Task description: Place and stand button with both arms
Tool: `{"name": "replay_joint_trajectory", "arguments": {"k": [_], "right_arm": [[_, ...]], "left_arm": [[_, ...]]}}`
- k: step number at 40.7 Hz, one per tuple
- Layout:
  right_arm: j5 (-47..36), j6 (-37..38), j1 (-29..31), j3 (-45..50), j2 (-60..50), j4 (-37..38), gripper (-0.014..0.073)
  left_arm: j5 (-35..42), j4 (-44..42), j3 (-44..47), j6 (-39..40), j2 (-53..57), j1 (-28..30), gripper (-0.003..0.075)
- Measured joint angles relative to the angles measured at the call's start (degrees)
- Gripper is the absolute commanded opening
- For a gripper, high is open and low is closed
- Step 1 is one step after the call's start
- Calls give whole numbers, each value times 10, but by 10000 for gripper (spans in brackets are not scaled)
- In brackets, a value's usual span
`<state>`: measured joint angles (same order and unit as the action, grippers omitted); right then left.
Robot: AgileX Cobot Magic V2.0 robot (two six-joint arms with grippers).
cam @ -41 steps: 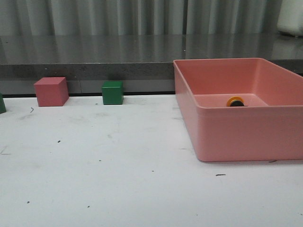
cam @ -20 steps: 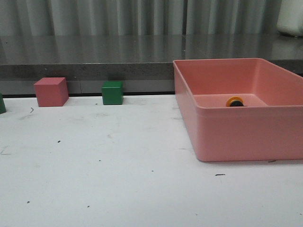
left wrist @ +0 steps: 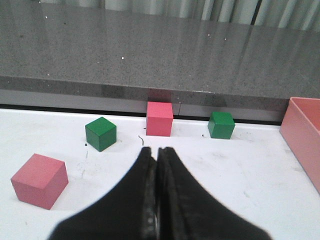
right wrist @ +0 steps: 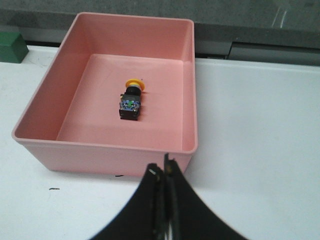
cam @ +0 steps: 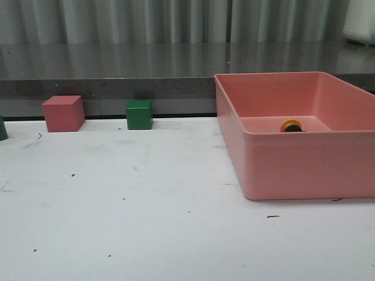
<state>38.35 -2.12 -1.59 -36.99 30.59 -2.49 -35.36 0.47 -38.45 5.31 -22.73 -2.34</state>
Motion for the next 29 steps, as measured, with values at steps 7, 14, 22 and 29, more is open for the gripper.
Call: {"name": "replay_joint_trajectory", "arguments": {"k": [7, 14, 22, 29], "right_arm": [[6, 0, 0, 0, 44, 0, -55], [15, 0, 0, 0, 74, 0, 322], [17, 0, 0, 0, 91, 0, 592], [30, 0, 0, -11, 110, -6, 584]], "left_arm": [[-3, -5, 10, 0, -20, 0, -1], [-4, -41, 10, 0, -31, 0, 298], [-2, -50, 11, 0, -32, 0, 526], [14, -33, 11, -6, -36, -18, 511]]}}
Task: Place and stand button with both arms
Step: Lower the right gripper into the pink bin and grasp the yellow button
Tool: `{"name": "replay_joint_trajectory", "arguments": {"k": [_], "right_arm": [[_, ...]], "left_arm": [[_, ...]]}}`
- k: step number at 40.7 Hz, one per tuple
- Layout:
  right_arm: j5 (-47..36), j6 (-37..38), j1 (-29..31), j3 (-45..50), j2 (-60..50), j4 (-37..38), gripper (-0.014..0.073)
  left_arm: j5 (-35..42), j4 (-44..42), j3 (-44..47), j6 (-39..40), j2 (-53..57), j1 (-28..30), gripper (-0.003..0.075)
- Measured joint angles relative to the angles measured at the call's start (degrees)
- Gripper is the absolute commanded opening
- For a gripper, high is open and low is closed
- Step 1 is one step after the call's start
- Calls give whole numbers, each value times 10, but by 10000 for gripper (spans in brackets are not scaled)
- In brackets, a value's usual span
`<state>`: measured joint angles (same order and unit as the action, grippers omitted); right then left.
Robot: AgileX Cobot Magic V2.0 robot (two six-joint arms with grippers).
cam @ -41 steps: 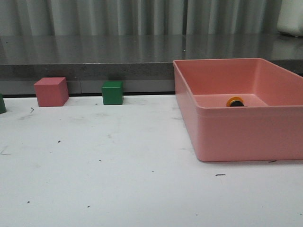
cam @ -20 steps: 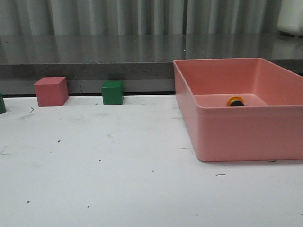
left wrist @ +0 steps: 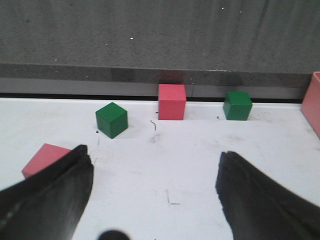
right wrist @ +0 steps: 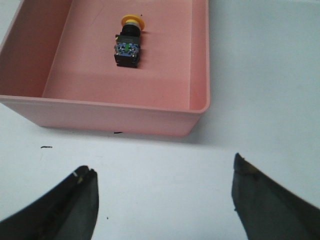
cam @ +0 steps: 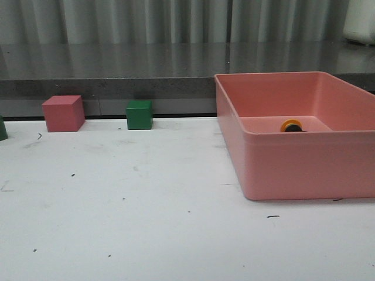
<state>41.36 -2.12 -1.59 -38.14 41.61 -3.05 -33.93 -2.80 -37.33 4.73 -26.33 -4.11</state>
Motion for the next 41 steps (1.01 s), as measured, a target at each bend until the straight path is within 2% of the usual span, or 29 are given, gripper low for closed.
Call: {"name": "replay_joint_trajectory", "arguments": {"k": [10, 20, 35, 41], "right_arm": [[54, 0, -43, -75, 76, -15, 584], [73, 0, -98, -158, 189, -16, 584], [107, 6, -101, -319, 421, -17, 584], [112, 32, -101, -386, 522, -11, 584]], "left_arm": [[6, 18, -8, -20, -17, -103, 511], [7, 23, -8, -23, -28, -195, 511], [9, 24, -8, -23, -28, -211, 511], [9, 24, -8, -23, -28, -211, 511]]}}
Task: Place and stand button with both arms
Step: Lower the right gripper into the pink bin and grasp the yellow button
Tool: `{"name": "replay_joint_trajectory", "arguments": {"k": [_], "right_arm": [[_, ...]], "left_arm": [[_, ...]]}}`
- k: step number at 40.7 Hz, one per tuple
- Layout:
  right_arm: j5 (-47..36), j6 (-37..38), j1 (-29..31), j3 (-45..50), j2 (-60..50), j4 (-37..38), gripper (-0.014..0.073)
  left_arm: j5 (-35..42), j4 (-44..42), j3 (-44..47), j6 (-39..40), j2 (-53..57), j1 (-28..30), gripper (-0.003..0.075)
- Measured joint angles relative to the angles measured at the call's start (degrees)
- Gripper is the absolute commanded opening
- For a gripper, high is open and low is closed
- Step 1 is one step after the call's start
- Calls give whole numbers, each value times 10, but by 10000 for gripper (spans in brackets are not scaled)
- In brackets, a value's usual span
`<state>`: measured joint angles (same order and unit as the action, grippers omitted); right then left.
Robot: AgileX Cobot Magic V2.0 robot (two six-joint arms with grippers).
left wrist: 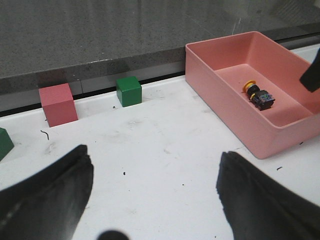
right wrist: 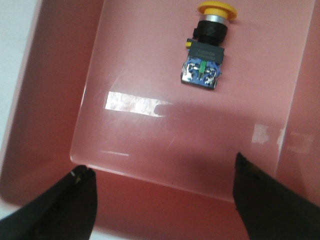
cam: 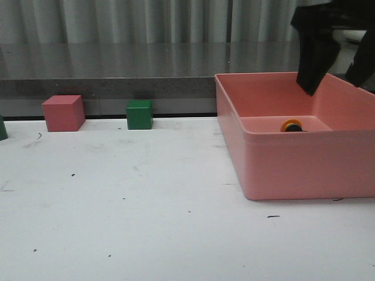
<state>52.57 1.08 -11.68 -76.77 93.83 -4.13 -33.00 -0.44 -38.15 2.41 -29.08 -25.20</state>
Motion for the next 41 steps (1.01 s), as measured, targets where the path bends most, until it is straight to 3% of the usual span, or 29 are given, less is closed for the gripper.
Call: {"name": "replay_joint_trajectory", "arguments": {"k": [11, 29, 32, 41], "right_arm": [[0, 69, 21, -115, 160, 11, 584], [11, 88, 34, -223, 299, 15, 582], [13, 92, 37, -226, 307, 15, 543], [20, 94, 43, -229, 313, 15, 297]], "left_arm": [[0, 0, 0, 0, 0, -1, 511], [0, 0, 0, 0, 0, -1, 511], [0, 0, 0, 0, 0, -1, 511], [0, 0, 0, 0, 0, -1, 511]]}}
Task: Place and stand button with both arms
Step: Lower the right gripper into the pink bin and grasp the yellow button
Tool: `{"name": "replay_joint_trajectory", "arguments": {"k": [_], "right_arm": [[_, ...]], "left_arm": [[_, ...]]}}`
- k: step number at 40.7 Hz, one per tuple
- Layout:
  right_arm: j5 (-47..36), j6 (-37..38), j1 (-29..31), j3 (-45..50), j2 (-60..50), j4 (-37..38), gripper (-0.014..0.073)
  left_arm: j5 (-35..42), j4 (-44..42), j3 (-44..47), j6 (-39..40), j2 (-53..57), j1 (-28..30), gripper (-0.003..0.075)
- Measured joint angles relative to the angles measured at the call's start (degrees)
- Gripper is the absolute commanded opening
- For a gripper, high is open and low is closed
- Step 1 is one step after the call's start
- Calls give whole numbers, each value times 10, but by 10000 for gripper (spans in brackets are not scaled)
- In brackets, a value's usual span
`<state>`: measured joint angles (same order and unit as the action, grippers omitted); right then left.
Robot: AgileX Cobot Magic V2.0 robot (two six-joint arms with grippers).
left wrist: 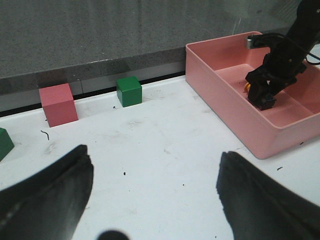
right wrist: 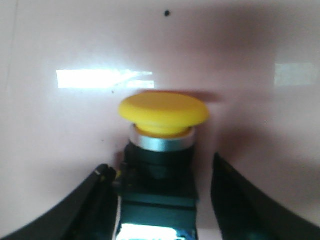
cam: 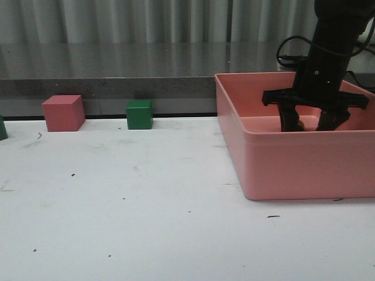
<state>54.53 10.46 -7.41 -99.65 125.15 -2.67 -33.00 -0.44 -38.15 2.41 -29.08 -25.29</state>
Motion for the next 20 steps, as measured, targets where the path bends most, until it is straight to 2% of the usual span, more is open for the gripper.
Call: {"name": "replay_joint_trajectory", "arguments": {"k": [5, 13, 20], "right_arm": [[1, 1, 0, 0, 1, 0, 210], [7, 1, 0, 0, -2, 0, 208], [26, 1, -5, 0, -46, 0, 208]], "left_arm": [[0, 0, 0, 0, 0, 0, 511], [0, 0, 0, 0, 0, 0, 511], [0, 0, 0, 0, 0, 0, 511]]}}
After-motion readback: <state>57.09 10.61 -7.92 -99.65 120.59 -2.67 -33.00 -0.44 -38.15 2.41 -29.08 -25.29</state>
